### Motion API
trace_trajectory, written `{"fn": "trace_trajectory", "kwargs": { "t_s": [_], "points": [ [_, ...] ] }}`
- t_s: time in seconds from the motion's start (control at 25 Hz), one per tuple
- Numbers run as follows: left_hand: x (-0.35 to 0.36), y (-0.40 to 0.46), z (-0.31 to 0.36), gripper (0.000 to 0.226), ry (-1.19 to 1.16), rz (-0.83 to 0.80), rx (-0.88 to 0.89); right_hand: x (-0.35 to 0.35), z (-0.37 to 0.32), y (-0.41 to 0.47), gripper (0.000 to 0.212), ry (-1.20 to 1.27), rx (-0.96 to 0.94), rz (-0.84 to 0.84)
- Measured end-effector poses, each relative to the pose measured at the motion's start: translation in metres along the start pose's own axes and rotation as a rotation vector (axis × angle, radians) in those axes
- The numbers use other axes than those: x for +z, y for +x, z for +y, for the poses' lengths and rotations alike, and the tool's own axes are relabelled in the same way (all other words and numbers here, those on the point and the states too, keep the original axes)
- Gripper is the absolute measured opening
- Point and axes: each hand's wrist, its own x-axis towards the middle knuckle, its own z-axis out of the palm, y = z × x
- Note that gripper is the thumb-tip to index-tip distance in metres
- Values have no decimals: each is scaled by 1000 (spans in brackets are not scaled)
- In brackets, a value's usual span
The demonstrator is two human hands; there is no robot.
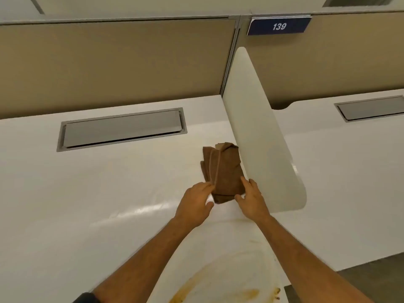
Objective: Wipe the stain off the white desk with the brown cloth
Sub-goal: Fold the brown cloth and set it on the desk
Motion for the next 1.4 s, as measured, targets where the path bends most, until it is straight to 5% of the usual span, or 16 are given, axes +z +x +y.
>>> {"fn": "trace_trajectory", "kwargs": {
  "t_s": [0.28,0.44,0.68,0.84,0.96,1.12,1.24,1.4],
  "points": [
    [45,39,3,75,87,-96,14,9,6,19,59,127,40,82],
    [48,35,-8,79,111,-97,-50,7,-3,7,39,439,109,-66],
    [28,18,-25,22,58,117,98,4,-9,-22,39,856,193,-220],
    [-1,10,-31,14,-106,-5,183,-8,-2,-33,53,652,37,-332],
    [-18,8,-36,18,-221,-124,182,-13,-3,-30,30,422,-74,-233],
    [-27,31,-26,42,-483,69,11,-16,-13,-10,6,578,48,-122],
    [-22,50,-15,55,-392,205,-125,-7,-16,6,28,597,234,116],
    [2,51,-12,68,-26,-38,22,12,-9,11,79,294,64,85]
  ]
}}
